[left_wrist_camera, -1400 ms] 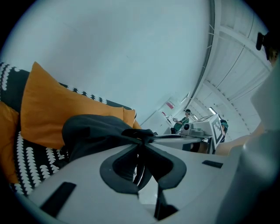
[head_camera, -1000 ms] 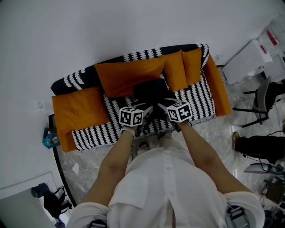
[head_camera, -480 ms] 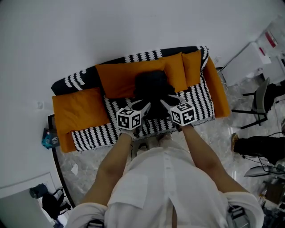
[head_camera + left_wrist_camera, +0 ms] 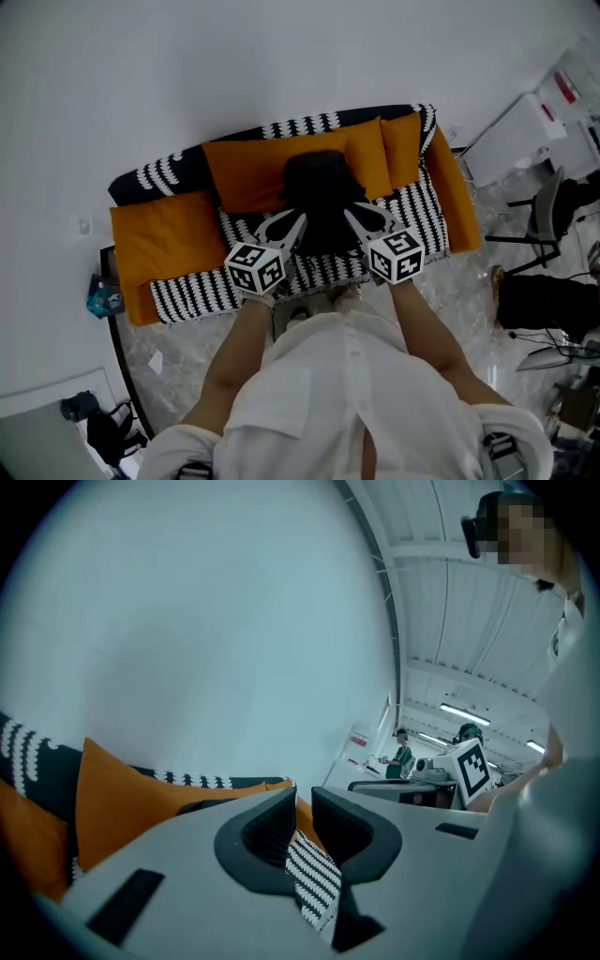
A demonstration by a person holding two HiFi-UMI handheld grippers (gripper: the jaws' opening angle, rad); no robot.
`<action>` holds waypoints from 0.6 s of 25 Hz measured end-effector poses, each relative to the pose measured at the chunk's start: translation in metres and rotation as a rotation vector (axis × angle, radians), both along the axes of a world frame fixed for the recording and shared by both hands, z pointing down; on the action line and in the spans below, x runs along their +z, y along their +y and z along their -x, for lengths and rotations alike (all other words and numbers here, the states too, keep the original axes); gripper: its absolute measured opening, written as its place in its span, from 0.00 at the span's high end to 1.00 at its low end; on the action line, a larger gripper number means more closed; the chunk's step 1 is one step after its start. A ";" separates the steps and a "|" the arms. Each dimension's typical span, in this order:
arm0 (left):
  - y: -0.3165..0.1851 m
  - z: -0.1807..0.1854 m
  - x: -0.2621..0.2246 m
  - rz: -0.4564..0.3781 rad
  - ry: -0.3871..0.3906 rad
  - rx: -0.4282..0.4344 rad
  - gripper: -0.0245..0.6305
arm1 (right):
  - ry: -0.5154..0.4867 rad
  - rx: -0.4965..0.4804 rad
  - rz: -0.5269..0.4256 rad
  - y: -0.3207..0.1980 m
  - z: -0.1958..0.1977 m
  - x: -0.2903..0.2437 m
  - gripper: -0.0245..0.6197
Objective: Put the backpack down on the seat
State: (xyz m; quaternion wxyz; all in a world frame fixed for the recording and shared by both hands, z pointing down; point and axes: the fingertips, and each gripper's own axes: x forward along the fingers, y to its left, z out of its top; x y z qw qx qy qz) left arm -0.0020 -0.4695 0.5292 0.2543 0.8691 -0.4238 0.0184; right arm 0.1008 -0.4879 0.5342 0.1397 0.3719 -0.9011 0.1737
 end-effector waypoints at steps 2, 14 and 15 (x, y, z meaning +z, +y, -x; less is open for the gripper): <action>0.007 -0.001 -0.016 -0.045 -0.012 0.011 0.86 | -0.006 -0.001 -0.064 0.005 -0.001 -0.016 0.91; 0.032 -0.009 -0.075 -0.203 -0.039 0.060 0.91 | -0.076 0.001 -0.142 0.028 -0.012 -0.069 0.93; 0.033 -0.009 -0.076 -0.205 -0.046 0.066 0.91 | -0.071 -0.003 -0.146 0.029 -0.012 -0.071 0.93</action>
